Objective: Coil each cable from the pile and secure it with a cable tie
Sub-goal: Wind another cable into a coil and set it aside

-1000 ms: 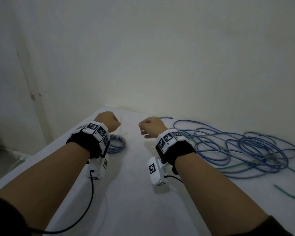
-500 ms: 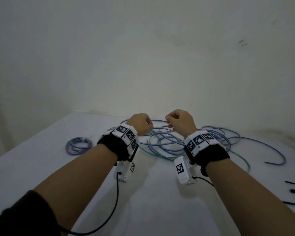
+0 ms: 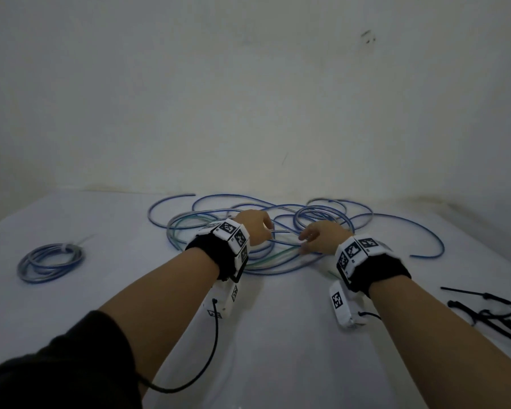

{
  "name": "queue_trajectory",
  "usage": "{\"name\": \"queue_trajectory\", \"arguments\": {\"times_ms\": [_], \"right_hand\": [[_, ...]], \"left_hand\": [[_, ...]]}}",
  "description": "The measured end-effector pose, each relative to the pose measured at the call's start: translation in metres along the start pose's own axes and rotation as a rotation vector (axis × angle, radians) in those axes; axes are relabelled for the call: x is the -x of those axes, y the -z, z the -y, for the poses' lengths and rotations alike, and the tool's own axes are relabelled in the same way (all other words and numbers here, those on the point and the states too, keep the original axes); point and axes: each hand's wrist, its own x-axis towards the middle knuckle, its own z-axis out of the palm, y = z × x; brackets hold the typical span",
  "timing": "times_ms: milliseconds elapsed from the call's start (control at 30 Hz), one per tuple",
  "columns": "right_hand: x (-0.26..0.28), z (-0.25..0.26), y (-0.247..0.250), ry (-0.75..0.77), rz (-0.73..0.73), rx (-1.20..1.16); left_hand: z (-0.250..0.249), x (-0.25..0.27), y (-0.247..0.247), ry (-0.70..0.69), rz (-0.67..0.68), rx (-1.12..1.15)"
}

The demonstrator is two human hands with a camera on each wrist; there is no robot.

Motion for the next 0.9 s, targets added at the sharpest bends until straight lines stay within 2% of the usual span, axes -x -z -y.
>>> {"name": "queue_trajectory", "arguments": {"times_ms": [100,233,300,400,467,567,667,833,900], "right_hand": [[-0.006,-0.007,-0.006,0.028,-0.001,0.042],[-0.015,-0.004,-0.010,0.032,-0.206,-0.043],[-0.019,-0.001,-0.011,0.008,-0.149,0.039],[-0.021,0.003,-0.009,0.059,-0.042,0.134],[-0.020,0.006,-0.007,0.096,-0.066,0.088],[-0.019,0.010,-0.002,0.122,-0.238,-0.090],[-0.018,0.019,0.007,0.157,-0.407,-0.296],[-0.012,0.038,0.022,0.203,-0.684,-0.496],[-0.013,0.043,0.026,0.190,-0.719,-0.467]], "left_hand": [[-0.005,-0.013,-0.010,-0.009,-0.028,-0.034],[-0.007,-0.024,-0.017,-0.044,-0.039,-0.060],[-0.005,-0.027,-0.019,-0.055,-0.003,-0.120],[0.002,-0.034,-0.023,-0.053,0.022,-0.198],[0.008,-0.036,-0.021,-0.048,-0.010,-0.227],[0.013,-0.029,-0.008,-0.061,-0.126,-0.210],[0.017,-0.023,0.010,-0.094,-0.267,-0.096],[0.042,-0.009,0.040,-0.047,-0.238,0.079],[0.051,0.001,0.049,-0.034,-0.273,0.163]]}}
